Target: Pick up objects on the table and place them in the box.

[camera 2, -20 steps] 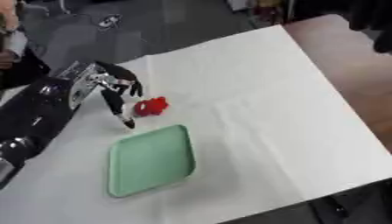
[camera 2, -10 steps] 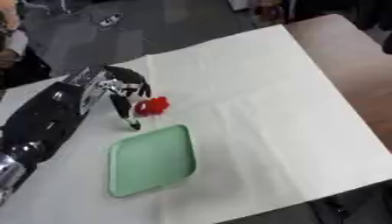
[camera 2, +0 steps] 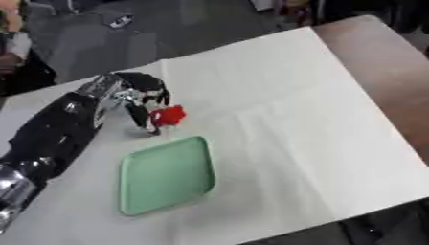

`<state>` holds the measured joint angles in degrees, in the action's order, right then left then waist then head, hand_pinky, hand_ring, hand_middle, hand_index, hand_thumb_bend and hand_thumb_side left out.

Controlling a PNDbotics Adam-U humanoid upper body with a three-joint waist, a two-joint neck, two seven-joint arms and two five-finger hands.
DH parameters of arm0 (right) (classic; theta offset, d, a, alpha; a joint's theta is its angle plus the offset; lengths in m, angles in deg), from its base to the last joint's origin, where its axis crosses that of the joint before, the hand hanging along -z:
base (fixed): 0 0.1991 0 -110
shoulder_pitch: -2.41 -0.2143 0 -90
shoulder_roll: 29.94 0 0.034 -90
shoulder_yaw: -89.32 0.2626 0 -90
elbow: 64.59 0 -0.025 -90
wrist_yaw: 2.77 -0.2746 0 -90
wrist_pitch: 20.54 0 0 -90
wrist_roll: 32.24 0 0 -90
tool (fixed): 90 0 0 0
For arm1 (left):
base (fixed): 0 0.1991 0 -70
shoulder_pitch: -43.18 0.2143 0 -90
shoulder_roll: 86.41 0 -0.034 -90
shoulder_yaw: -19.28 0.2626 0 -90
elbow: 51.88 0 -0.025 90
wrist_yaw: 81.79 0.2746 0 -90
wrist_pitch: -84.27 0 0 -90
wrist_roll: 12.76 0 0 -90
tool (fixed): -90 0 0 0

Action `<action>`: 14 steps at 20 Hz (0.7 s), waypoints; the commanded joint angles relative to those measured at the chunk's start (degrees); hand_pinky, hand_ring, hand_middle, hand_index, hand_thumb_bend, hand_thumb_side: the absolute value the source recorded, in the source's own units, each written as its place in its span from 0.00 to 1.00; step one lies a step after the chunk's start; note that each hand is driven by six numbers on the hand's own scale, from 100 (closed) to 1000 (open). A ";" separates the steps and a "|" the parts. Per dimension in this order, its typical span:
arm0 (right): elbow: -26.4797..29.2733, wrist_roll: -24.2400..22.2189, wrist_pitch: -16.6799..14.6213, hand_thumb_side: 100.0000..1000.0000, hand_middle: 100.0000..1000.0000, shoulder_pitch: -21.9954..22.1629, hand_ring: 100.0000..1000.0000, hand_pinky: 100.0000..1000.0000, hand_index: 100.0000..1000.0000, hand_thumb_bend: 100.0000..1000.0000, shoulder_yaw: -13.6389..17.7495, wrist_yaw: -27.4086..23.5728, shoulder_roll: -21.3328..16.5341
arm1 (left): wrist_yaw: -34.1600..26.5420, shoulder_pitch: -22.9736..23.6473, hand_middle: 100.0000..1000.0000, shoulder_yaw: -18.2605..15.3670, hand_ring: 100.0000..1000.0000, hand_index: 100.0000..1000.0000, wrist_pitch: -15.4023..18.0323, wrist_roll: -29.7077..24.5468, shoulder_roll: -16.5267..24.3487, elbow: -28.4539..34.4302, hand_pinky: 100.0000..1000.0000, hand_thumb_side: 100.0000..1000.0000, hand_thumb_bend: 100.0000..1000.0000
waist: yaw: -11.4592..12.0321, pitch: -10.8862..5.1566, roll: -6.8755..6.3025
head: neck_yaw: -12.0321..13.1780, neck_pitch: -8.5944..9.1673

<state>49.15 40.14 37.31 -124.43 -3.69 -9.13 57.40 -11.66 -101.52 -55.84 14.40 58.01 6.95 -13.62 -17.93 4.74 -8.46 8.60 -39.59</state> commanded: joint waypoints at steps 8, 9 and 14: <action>0.86 -0.16 -0.03 0.65 0.25 -0.90 0.28 0.15 0.30 0.00 0.33 -0.14 -0.64 | -2.16 -1.18 0.15 -0.46 0.00 0.42 -1.67 3.10 1.23 0.44 0.00 0.69 0.00 | 0.43 -0.86 0.23 | 0.42 0.18; 0.86 -0.15 -0.02 0.65 0.25 -0.80 0.28 0.15 0.30 0.00 0.34 -0.12 -0.74 | -2.52 -1.26 0.16 -0.25 0.00 0.42 -1.51 3.36 1.48 0.84 0.00 0.69 0.00 | 0.56 -0.92 0.22 | 0.33 0.07; 0.86 -0.04 -0.04 0.66 0.25 -0.39 0.28 0.15 0.30 0.00 0.41 0.02 -1.17 | -4.56 -1.28 0.03 0.80 0.00 0.33 -0.66 5.86 2.87 3.94 0.00 0.64 0.00 | 1.18 -1.17 0.23 | -0.11 -0.35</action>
<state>49.15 40.05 37.25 -124.26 -3.68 -9.13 57.30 -15.50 -101.46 -55.15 13.65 63.03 7.30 -11.32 -16.89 4.58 -8.61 8.55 -39.92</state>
